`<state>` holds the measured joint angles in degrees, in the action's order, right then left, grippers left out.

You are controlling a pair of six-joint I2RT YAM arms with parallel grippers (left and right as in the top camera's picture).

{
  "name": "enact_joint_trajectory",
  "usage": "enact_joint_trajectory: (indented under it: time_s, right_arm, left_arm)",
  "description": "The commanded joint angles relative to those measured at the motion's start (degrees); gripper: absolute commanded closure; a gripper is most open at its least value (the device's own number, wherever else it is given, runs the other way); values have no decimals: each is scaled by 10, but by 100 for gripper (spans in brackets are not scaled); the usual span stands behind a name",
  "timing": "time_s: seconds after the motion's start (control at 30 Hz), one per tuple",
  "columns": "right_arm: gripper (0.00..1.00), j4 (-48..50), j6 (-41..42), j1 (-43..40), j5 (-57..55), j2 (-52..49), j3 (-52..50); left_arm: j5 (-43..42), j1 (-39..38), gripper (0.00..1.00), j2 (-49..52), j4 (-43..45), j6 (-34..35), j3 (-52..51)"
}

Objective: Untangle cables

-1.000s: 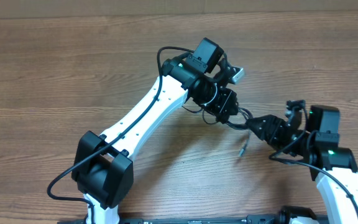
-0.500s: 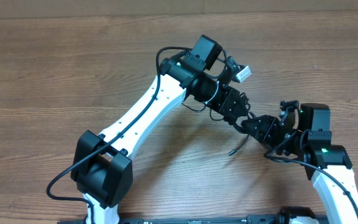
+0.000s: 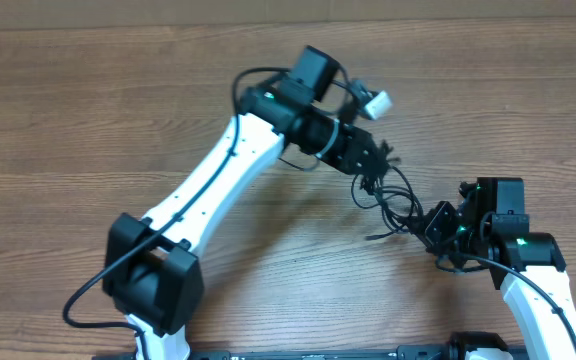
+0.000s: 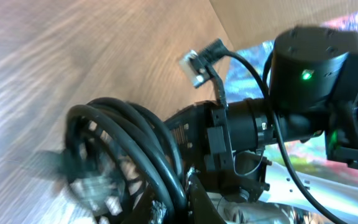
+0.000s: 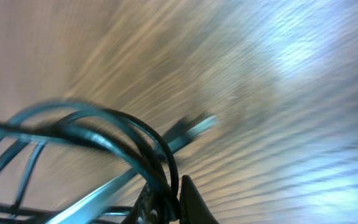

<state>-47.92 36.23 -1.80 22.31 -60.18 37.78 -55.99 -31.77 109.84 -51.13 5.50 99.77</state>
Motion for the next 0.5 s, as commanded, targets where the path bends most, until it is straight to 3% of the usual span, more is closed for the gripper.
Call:
enact_joint_trajectory:
  time_s: [0.0,0.27,0.47]
  right_arm:
    - [96,-16,0,1,-152,-1,9]
    - [96,14,20,1,-210,-1,9]
    - [96,12,61,1,-281,-1,9]
  left_arm:
    - [-4,47,96,-58,-14,-26,16]
    - [15,83,96,-69,-56,-43,16]
    - [91,87,96,-69,-69,-47,16]
